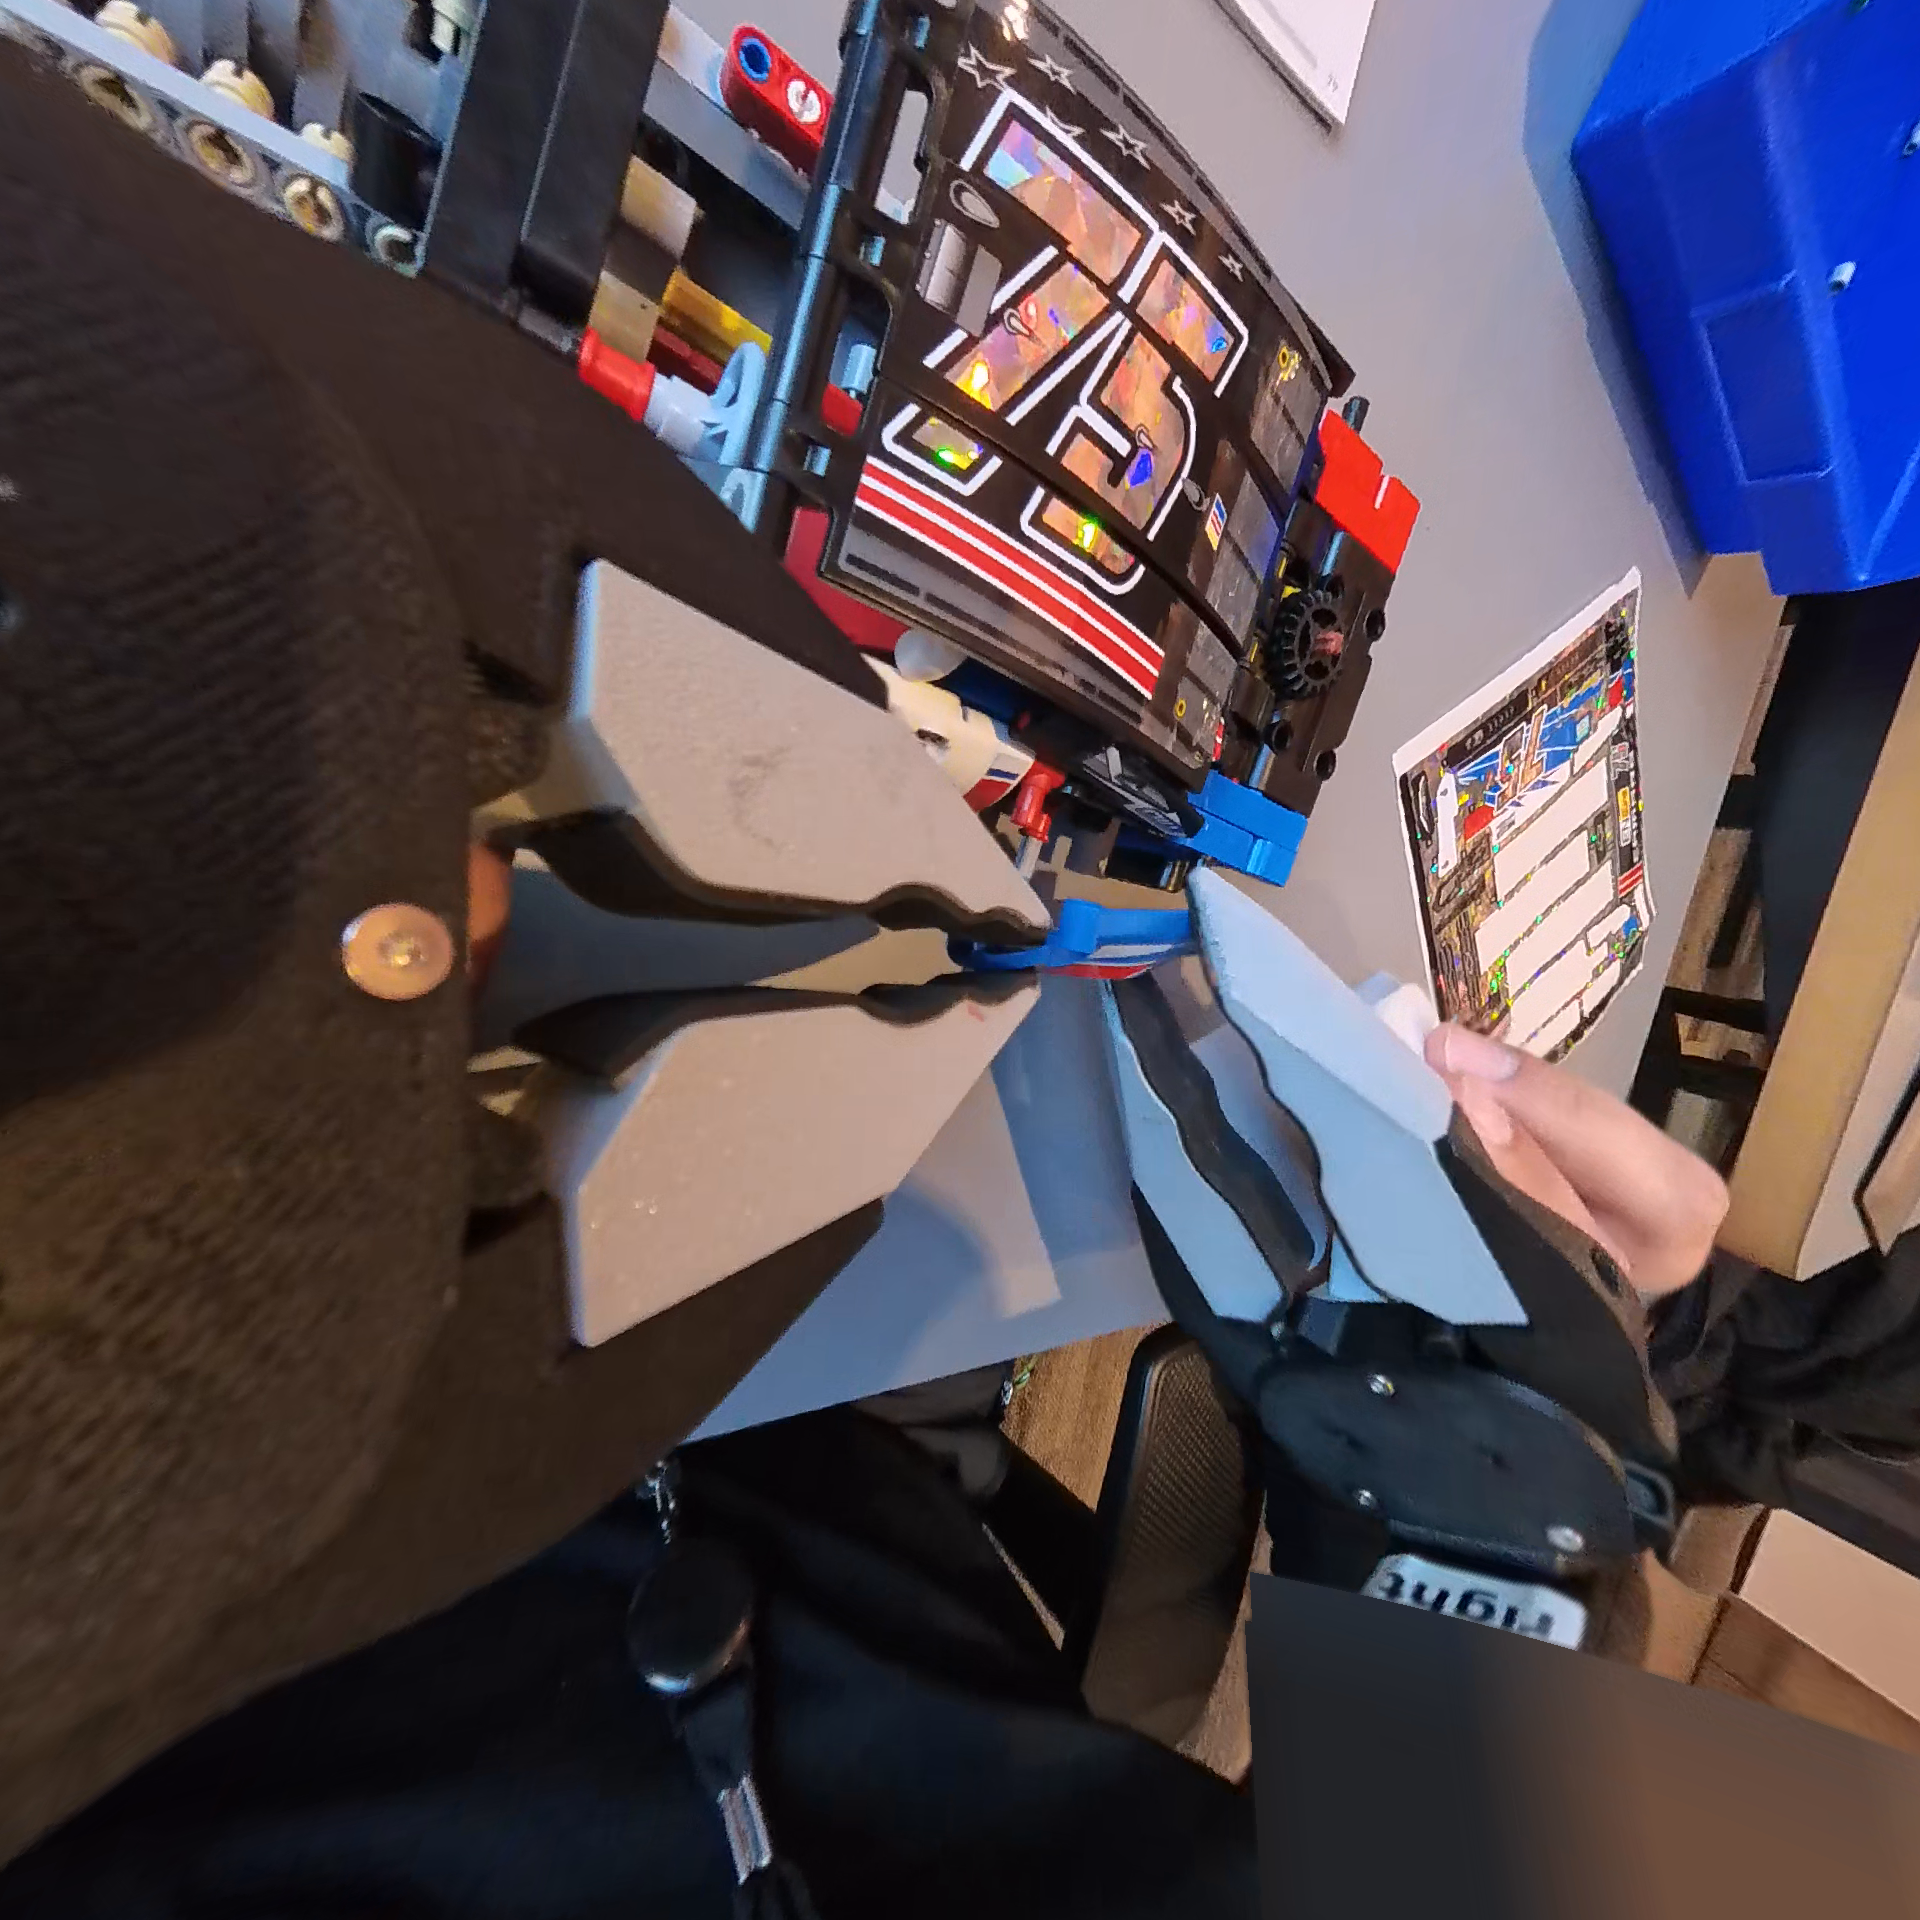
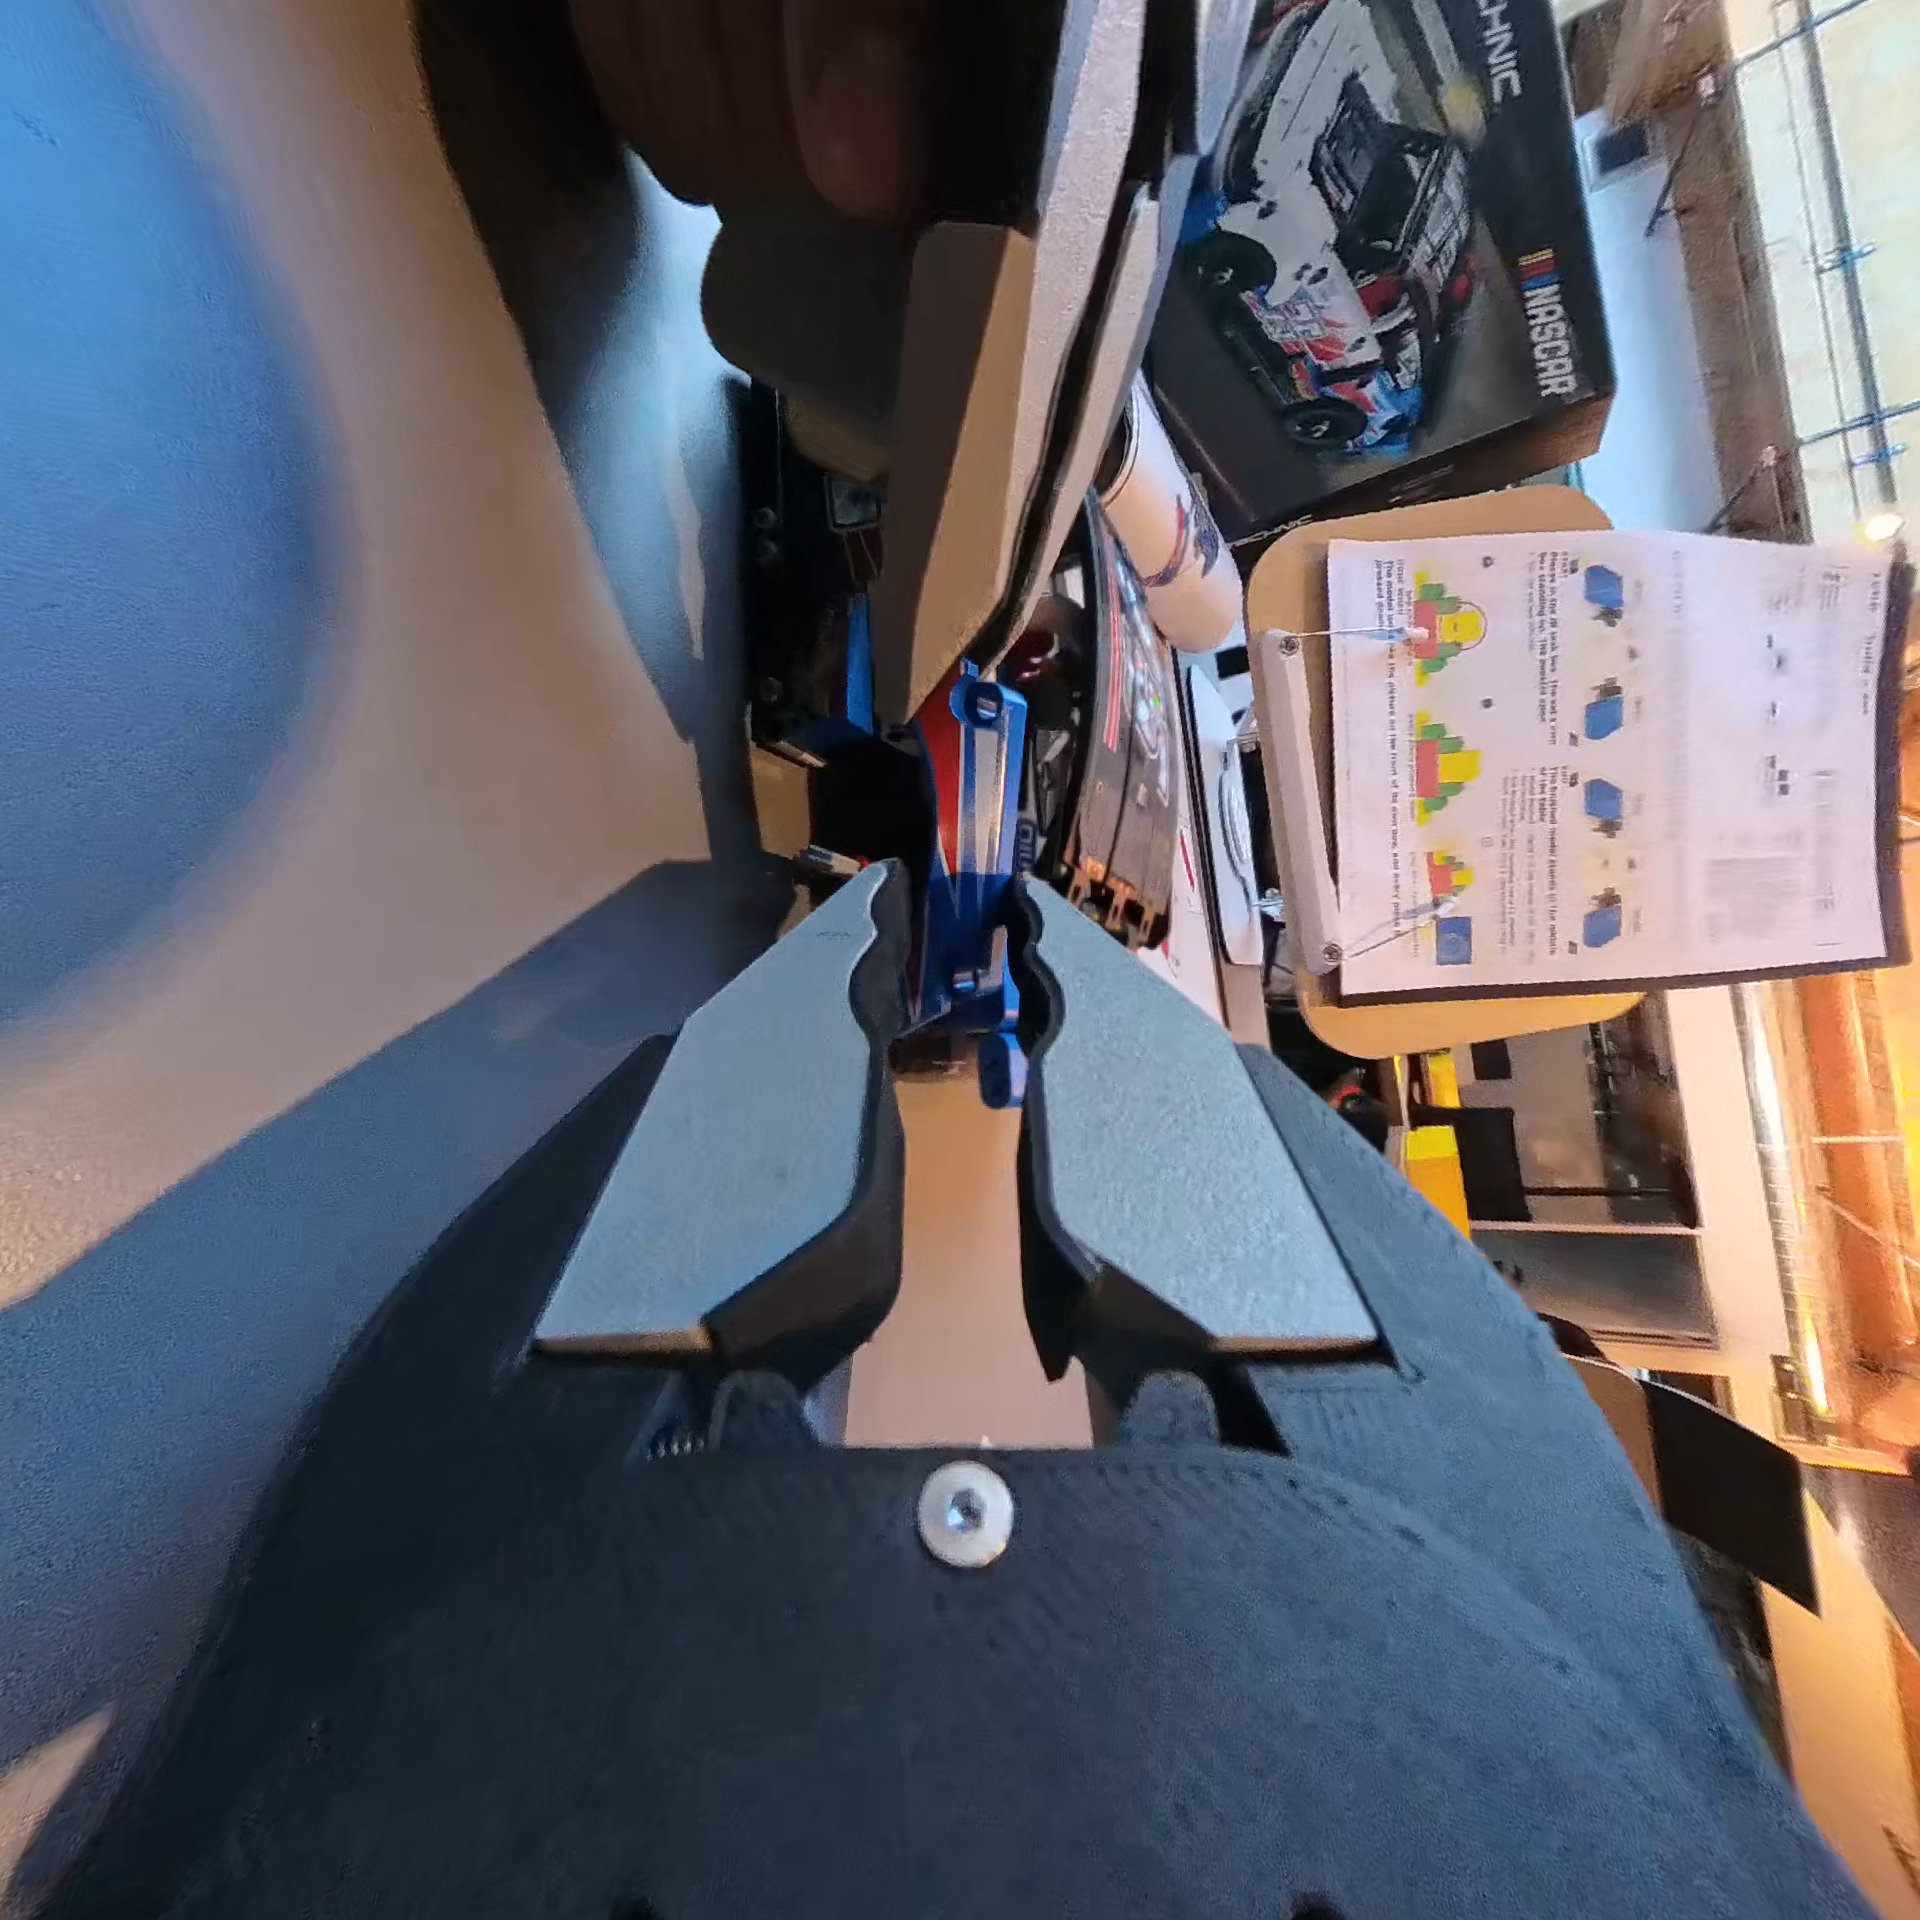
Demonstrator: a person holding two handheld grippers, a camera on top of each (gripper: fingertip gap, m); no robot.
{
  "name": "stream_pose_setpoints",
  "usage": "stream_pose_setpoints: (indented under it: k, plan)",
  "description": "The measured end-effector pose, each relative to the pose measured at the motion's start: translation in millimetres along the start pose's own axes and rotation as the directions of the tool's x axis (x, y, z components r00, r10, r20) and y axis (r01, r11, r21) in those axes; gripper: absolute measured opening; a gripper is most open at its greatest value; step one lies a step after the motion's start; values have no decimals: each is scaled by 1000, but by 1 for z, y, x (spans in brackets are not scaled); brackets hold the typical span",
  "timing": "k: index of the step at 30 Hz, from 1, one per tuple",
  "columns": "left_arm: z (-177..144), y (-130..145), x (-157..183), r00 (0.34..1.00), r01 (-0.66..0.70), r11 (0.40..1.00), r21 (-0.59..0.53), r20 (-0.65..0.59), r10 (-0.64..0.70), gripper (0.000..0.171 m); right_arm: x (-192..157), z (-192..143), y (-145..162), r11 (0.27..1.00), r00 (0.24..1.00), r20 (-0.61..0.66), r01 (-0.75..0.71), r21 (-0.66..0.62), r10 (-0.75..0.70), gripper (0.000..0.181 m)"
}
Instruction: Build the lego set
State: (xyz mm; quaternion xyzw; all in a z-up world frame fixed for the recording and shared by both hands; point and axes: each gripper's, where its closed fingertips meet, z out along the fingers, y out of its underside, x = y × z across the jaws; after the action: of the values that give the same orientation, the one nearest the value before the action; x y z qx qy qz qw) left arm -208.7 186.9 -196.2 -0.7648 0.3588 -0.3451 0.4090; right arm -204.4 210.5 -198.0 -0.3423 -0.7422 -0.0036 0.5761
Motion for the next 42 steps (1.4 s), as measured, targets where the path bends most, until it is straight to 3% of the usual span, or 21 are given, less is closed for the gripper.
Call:
stream_pose_setpoints:
  k: [5,8,11,14,17,20,23,25,31,37,42]
  plan:
    - [-2,5,5,1000,9,999,-46,31,-8,5,-5,-1,-3,1000,1000,1,2,-10,-2,16]
    - [-19,1,2,989,-39,992,-122,139,56,42,-7,-3,3,999,1000,-9,16,-43,-16,15]
    - [-49,-38,-5,960,-89,991,-96,258,112,82,-9,-5,7,998,1000,-14,10,-61,-11,16]
    - [-52,-58,-30,939,-155,957,-244,264,220,111,-11,-5,7,998,1000,-15,1,-61,-2,16]
    - [-32,-46,-56,961,-167,883,-438,129,246,114,-11,-4,7,997,999,-28,21,-77,-24,16]
    - [-23,-16,-77,960,-205,748,-631,19,279,114,-10,-6,13,993,999,-42,21,-113,-25,16]
    - [-18,10,-76,951,-257,633,-730,-76,298,109,-9,-12,15,990,997,-72,26,-136,-36,15]
    - [-14,20,-83,935,-269,589,-762,-61,348,109,-9,-16,16,988,995,-89,37,-152,-51,15]
    - [-5,19,-57,969,-168,659,-733,1,248,102,-10,-29,13,969,977,-157,110,-221,-147,16]
    - [3,30,-22,977,-134,679,-722,19,213,112,-28,-51,7,950,953,-174,203,-237,-247,15]
    - [11,33,-1,972,-166,700,-694,3,233,108,-29,-64,5,942,942,-194,224,-251,-275,15]
